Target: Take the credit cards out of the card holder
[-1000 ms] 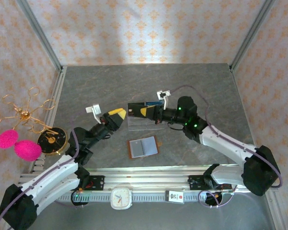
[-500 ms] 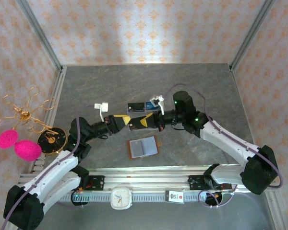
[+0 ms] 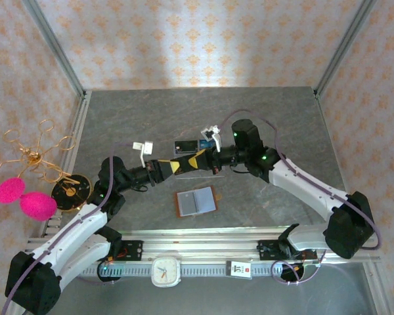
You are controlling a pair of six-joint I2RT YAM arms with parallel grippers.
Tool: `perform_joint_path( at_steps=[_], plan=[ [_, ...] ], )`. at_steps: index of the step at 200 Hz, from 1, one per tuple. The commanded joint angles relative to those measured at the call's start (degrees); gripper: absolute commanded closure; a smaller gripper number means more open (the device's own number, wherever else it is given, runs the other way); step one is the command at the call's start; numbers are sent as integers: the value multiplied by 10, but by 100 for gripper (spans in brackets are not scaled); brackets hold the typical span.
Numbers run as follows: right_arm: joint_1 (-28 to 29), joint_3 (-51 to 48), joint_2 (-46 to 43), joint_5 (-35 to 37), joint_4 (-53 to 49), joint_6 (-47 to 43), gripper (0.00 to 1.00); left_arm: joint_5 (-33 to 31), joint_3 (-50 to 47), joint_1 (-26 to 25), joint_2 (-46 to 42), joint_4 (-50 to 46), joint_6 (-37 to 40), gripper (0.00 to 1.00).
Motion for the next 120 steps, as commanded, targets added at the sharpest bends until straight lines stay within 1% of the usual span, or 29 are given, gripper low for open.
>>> perform_joint_path(
  at_steps=[1,3,9,12,20,25,32,42,46,54,63,69,88,105,120],
  plan=[
    [3,20,5,10,11,-3,100,0,21,-7,-2,17,17,98],
    [3,19,5,9,12,-2,100,-2,20,-9,-1,21,16,100],
    [3,16,2,12,15,0,100,-8,19,-10,1,33,16,100],
    [3,15,1,16,15,1,97,-12,19,-10,2,35,18,100],
    [2,9,-8,43,14,9,75,-27,23,-12,3,28,35,100],
    [0,4,-17,64,14,13,66,-36,30,-12,1,17,54,100],
    [-8,-6,-32,84,15,17,59,-58,40,-12,0,-4,84,100],
    [-24,-29,-63,110,29,32,54,-87,56,-12,0,-29,122,100],
    [-32,-39,-69,121,37,43,54,-95,62,-11,2,-33,138,100],
    [-53,-60,-106,132,54,61,53,-113,75,-11,7,-43,164,100],
    [-81,-83,-134,133,73,82,53,-118,84,-11,17,-40,190,100],
    [-99,-95,-148,133,82,96,53,-118,95,-11,26,-54,217,100],
    [-139,-129,-175,115,102,122,53,-120,162,-8,68,-156,360,100],
    [-146,-146,-184,118,110,130,53,-115,219,-4,119,-251,502,100],
    [-151,-155,-182,115,120,138,53,-135,249,3,152,-303,607,100]
  ],
)
